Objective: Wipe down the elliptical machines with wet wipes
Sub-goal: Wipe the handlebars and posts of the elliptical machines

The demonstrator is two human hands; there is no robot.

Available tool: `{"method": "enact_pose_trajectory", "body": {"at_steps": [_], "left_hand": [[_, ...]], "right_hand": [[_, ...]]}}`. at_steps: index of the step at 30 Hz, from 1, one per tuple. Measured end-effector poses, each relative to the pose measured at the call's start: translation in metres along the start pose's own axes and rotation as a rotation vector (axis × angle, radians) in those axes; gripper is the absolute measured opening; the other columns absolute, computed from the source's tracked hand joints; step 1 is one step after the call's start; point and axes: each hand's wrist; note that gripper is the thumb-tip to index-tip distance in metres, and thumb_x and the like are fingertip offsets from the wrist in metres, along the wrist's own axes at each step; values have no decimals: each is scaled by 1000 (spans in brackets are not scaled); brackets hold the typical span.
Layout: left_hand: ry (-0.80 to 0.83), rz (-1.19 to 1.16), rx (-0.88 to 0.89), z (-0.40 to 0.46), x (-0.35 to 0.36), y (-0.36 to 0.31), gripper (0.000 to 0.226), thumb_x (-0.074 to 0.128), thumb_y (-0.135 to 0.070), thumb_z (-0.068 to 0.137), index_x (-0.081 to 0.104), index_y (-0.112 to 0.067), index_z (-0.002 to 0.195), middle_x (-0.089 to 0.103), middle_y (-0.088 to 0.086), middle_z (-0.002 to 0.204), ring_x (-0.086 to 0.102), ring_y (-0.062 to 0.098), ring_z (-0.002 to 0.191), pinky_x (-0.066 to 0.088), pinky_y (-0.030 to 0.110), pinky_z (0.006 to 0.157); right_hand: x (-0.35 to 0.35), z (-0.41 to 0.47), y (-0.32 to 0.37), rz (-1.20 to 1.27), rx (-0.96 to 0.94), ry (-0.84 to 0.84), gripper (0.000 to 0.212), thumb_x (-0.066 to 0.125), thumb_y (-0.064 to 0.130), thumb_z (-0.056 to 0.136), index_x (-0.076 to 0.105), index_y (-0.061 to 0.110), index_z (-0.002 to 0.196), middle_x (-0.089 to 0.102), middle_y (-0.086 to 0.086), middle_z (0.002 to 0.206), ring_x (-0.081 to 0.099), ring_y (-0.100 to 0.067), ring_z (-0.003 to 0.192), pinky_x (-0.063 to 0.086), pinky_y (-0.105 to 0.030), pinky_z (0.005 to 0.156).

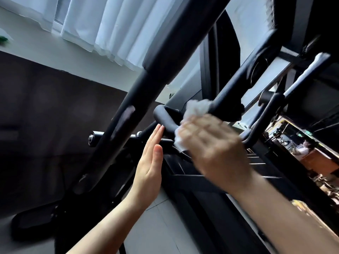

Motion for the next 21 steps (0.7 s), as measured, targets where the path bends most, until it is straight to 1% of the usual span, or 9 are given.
{"method": "enact_pose_trajectory", "body": {"at_steps": [3, 6, 8, 11, 12, 14, 16, 18, 21], "left_hand": [[-68, 66, 9, -17, -7, 6, 42, 35, -46, 96, 49, -35, 133, 43, -11, 151, 35, 2, 141, 28, 20, 115], [-168, 89, -78, -36, -12, 16, 36, 41, -39, 95, 52, -37, 128, 48, -16, 144, 39, -3, 136, 31, 26, 115], [-203, 85, -130, -40, -15, 17, 34, 39, -34, 94, 51, -40, 126, 50, -16, 141, 42, -5, 133, 32, 26, 114], [-238, 85, -110, -33, -21, 11, 34, 36, -33, 96, 50, -42, 126, 49, -16, 142, 42, 0, 134, 33, 28, 115], [-253, 89, -102, -31, -23, 11, 34, 35, -33, 97, 49, -42, 126, 47, -16, 143, 41, 2, 136, 33, 30, 116], [-276, 89, -82, -31, -27, 10, 34, 33, -33, 98, 48, -43, 127, 43, -17, 145, 39, 6, 138, 33, 35, 117], [-276, 90, -72, -31, -28, 11, 33, 32, -36, 99, 46, -44, 128, 41, -16, 147, 38, 6, 140, 32, 39, 117], [-259, 112, -46, -30, -26, 9, 34, 30, -40, 98, 45, -44, 129, 42, -10, 149, 36, 5, 141, 30, 40, 118], [-220, 143, -12, -23, -21, 5, 38, 27, -43, 98, 44, -40, 131, 42, -7, 151, 32, 5, 143, 26, 35, 119]], "right_hand": [[11, 7, 21, 57, -110, 161, 19, 55, 2, 92, 69, 9, 80, 70, -9, 84, 68, -28, 87, 52, -39, 87], [10, 48, 3, 28, -34, 291, 26, 42, 5, 89, 65, 12, 80, 67, -7, 86, 66, -29, 89, 55, -40, 77], [9, 82, -3, 17, 52, 446, 30, 37, 13, 93, 67, 13, 89, 63, -7, 95, 61, -28, 98, 55, -42, 76], [27, 106, 1, -45, 67, 708, 27, 41, 17, 101, 65, 13, 114, 52, -5, 102, 51, -22, 109, 45, -36, 74], [34, 107, 9, -56, 49, 778, 27, 43, 18, 101, 65, 14, 116, 53, -4, 104, 49, -22, 109, 44, -36, 74], [44, 94, 24, -106, -62, 883, 28, 42, 16, 102, 64, 14, 120, 58, -5, 121, 46, -24, 121, 42, -35, 82], [46, 76, 27, -144, -189, 908, 33, 35, 14, 103, 62, 13, 123, 56, -6, 129, 42, -25, 128, 38, -32, 91], [42, 63, 19, -148, -272, 888, 36, 31, 11, 103, 63, 10, 121, 58, -8, 127, 43, -28, 126, 35, -33, 103], [30, 49, 7, -71, -365, 800, 43, 26, 4, 97, 65, 6, 115, 61, -11, 122, 46, -31, 125, 37, -39, 106]]}}
Point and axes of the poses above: each hand's wrist, its own z-axis towards the middle knuckle, its own x-axis out of the palm, y = z × x
